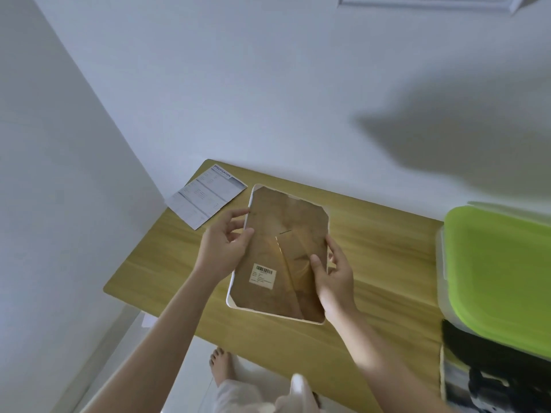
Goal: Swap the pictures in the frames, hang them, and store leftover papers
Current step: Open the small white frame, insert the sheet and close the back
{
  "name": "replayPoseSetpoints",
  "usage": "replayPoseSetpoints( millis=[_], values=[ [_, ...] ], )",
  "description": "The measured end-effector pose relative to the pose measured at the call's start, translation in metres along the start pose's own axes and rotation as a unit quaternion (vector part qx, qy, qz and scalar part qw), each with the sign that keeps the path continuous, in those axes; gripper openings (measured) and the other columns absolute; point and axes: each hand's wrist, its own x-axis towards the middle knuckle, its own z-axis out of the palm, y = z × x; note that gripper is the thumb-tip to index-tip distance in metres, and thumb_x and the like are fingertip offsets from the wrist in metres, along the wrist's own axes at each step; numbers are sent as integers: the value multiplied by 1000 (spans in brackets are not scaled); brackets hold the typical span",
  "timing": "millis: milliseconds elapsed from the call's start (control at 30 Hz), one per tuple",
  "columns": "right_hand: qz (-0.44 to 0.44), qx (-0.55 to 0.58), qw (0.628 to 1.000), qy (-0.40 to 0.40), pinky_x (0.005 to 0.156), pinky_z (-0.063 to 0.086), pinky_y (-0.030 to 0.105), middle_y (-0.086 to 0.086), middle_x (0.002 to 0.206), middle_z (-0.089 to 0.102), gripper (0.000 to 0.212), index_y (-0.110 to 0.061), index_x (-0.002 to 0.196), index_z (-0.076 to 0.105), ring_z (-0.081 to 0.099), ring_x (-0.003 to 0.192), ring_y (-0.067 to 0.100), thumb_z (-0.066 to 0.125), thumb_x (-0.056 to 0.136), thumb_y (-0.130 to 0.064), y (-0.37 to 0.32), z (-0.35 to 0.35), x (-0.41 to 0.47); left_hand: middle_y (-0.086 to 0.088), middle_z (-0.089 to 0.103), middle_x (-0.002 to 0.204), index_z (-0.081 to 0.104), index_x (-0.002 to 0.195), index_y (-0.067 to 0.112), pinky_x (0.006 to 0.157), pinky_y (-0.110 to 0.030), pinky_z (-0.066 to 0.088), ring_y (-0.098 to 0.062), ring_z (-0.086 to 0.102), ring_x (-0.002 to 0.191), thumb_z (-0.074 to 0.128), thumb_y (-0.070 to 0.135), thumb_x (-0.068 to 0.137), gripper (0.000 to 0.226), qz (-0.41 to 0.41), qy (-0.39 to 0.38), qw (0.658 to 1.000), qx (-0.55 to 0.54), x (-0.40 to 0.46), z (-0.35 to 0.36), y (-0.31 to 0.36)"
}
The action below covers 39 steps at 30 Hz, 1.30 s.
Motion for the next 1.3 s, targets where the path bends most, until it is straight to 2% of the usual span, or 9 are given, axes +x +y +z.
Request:
replayPoseSetpoints(
  millis=[67, 167, 300, 433, 667, 800, 933, 1100, 1300],
  values=[
    [7, 8, 1000, 28, 94, 51, 45, 3, 123, 49, 51, -32, 133, 51, 59, 109, 30, 63, 88, -11, 6, 4, 1, 10, 66, 106, 51, 118, 44, 76, -43, 57, -19, 68, 82, 65, 22, 79, 47, -9, -39, 998, 54, -4, 1, -16],
    [28, 18, 997, 64, 86, 51, 27, 4, 121, 51, 54, -33, 132, 51, 62, 96, 12, 62, 87, -5, 17, 11, 2, 11, 58, 113, 40, 132, 37, 71, -17, 50, 1, 60, 89, 68, 22, 80, 61, -20, -92, 988, 120, -14, 2, -39],
    [60, 7, 994, 88, 95, 48, 30, 7, 123, 53, 56, -32, 132, 52, 57, 97, 4, 63, 85, -4, 33, 30, 6, 7, 40, 129, 26, 144, 19, 91, -18, 37, -6, 44, 112, 79, 29, 68, 93, -27, -143, 969, 200, -16, -5, -68],
    [69, -37, 994, 82, 88, 40, 16, 5, 121, 47, 56, -25, 136, 50, 51, 86, -15, 64, 85, -6, 40, 55, 9, 14, 21, 129, 8, 148, 15, 93, -17, 32, -5, 35, 116, 88, 32, 56, 123, -55, -209, 954, 209, -4, -22, -84],
    [88, -180, 978, 50, 93, 40, 26, 9, 116, 43, 60, -27, 138, 45, 50, 103, 21, 67, 83, -20, 47, 96, 23, 15, 18, 128, 4, 149, 11, 89, -14, 35, -5, 33, 117, 92, 32, 46, 137, -70, -255, 938, 225, 34, -56, -114],
    [80, -253, 964, 29, 97, 36, 27, 8, 123, 48, 63, -25, 140, 42, 42, 112, 21, 67, 83, -27, 48, 108, 35, 9, 23, 138, 5, 149, 10, 101, -25, 39, -12, 33, 121, 91, 39, 43, 140, -20, -270, 922, 275, 57, -69, -129],
    [77, -303, 950, 11, 96, 39, 26, 3, 111, 32, 68, -20, 140, 40, 49, 108, 26, 71, 80, -27, 42, 109, 41, 6, 27, 138, 11, 149, 12, 104, -29, 36, -15, 31, 123, 88, 44, 44, 133, 27, -276, 912, 303, 72, -77, -141],
    [85, -336, 938, -11, 95, 44, 28, 1, 111, 30, 75, -18, 139, 40, 53, 100, 22, 77, 75, -30, 32, 104, 52, 14, 26, 130, 12, 148, 19, 94, -30, 49, -10, 46, 112, 88, 45, 42, 134, 34, -299, 923, 239, 80, -83, -155],
    [103, -403, 908, -49, 106, 35, 37, 11, 130, 32, 83, -20, 144, 34, 43, 124, 31, 74, 75, -44, 8, 104, 88, 17, 27, 128, 16, 148, 22, 79, -34, 55, -7, 52, 100, 84, 54, 39, 132, 59, -300, 922, 238, 84, -88, -158]
  ],
)
